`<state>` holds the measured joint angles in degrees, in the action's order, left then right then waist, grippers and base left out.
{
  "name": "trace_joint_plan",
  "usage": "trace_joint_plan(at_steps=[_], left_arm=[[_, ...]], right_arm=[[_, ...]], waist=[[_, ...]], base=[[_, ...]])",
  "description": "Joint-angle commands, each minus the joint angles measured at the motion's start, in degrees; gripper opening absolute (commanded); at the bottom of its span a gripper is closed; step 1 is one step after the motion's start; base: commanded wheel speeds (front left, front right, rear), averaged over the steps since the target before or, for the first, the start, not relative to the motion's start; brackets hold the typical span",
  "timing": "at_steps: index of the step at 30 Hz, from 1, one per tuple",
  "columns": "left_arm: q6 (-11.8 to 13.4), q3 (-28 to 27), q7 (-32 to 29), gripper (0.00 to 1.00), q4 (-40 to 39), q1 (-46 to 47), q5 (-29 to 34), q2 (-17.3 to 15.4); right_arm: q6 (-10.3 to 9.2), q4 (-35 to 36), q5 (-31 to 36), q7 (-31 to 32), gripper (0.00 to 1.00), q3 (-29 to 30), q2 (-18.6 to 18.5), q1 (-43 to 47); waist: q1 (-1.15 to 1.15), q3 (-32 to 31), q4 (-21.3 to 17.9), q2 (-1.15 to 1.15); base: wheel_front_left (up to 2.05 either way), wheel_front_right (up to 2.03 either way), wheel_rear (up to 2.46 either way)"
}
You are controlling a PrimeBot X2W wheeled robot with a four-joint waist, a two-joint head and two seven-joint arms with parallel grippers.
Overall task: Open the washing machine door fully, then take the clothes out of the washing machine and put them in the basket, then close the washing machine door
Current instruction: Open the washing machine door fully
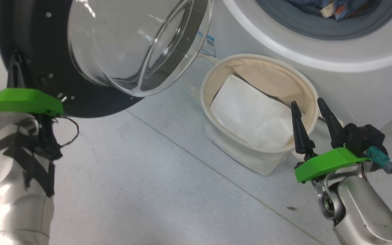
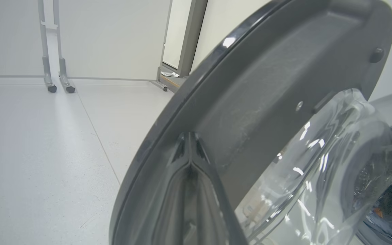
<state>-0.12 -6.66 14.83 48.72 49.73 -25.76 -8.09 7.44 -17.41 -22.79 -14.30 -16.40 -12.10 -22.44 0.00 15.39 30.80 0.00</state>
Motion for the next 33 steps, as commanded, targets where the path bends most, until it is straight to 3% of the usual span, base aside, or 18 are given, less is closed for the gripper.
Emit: trace_joint_plan(at_steps=[1, 17, 25, 27, 33], left_arm=[[-0.4, -1.8, 0.2, 0.00, -0.4, 1.7, 0.8, -2.3], [-3.3, -9.0, 0.2, 0.00, 6.5, 7.1, 4.8, -3.4], [-4.7, -10.7, 0.2, 0.00, 8.0, 6.6, 7.7, -2.9], [-5.0, -11.1, 0.2, 1.00, 8.4, 6.0, 8.2, -2.5], [-4.7, -10.1, 0.2, 1.00, 8.9, 2.3, 11.8, -2.2]], right_arm=[[0.05, 1.3, -0.1, -0.7, 1.00, -1.3, -0.4, -1.0], [0.05, 2.7, 1.2, -0.7, 1.00, 1.3, -2.5, -1.2], [0.05, 3.0, 1.3, -0.7, 1.00, 2.8, -1.9, 0.4], [0.05, 2.9, 1.1, -0.7, 1.00, 3.1, -1.3, 1.1], [0.05, 2.8, 0.5, -0.7, 1.00, 4.0, 1.5, 4.4]], waist=[[0.00, 0.8, 0.0, 0.00], [0.00, 4.7, -0.4, 0.00], [0.00, 2.0, -0.7, 0.00], [0.00, 0.4, -0.8, 0.00], [0.00, -6.1, -1.9, 0.00]], base=[[0.00, 0.00, 0.00], [0.00, 0.00, 0.00], [0.00, 0.00, 0.00], [0.00, 0.00, 0.00], [0.00, 0.00, 0.00]])
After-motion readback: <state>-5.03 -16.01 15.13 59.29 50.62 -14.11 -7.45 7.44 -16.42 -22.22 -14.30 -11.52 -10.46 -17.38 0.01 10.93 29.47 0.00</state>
